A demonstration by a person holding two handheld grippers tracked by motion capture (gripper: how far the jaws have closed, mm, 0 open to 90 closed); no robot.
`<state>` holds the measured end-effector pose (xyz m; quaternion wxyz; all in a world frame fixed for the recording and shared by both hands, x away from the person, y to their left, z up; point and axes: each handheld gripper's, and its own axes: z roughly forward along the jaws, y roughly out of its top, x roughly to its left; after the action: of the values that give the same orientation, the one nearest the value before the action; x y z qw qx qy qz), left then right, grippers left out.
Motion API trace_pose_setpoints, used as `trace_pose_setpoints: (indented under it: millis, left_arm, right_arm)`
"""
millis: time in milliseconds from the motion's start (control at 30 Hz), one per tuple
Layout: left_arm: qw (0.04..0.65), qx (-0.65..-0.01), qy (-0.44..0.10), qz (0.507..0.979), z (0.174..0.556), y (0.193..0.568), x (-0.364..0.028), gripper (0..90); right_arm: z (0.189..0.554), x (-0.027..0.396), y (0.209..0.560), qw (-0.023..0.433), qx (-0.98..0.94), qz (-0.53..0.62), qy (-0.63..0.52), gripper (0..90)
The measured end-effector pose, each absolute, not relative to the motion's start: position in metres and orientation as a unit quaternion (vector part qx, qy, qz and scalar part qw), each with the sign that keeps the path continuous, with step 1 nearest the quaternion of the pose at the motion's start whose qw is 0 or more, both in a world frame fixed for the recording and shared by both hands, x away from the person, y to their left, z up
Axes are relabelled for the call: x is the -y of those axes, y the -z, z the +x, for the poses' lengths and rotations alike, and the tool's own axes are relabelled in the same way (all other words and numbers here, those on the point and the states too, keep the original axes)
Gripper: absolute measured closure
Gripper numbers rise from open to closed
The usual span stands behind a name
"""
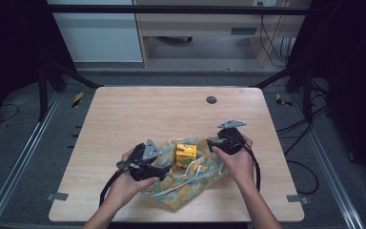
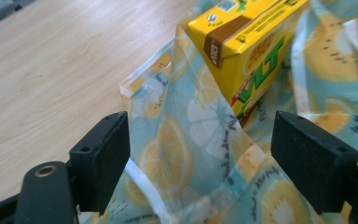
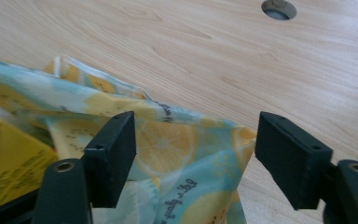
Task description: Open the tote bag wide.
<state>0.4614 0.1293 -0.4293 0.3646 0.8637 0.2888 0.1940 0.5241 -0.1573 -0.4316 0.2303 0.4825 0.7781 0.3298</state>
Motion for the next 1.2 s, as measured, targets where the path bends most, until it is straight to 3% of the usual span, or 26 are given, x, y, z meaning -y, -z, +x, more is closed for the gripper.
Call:
trace_pose_setpoints:
  millis: [200, 567, 667, 1000, 1200]
  left_arm:
    - [0.369, -0.283, -0.185, 0.866, 0.469, 0.438, -0.12, 24.4]
    - [0.344, -0.291, -0.195, 0.871, 0.475, 0.442, -0.12, 77.0]
    - [0.347, -0.297, -0.197, 0.867, 0.476, 0.441, -0.123, 85.5]
    - [0.362, -0.307, -0.209, 0.855, 0.472, 0.439, -0.132, 89.1]
    - [0.369, -0.307, -0.209, 0.852, 0.47, 0.434, -0.134, 89.7]
  right_arm:
    - [0.528, 0.155, 0.441, 0.232, -0.785, 0.489, -0.301, 20.1]
    - [0.502, 0.163, 0.444, 0.213, -0.802, 0.473, -0.296, 23.9]
    - [0.493, 0.167, 0.443, 0.211, -0.806, 0.469, -0.293, 26.2]
    - [0.477, 0.181, 0.455, 0.189, -0.812, 0.465, -0.298, 38.7]
    - [0.463, 0.174, 0.449, 0.198, -0.813, 0.452, -0.308, 40.6]
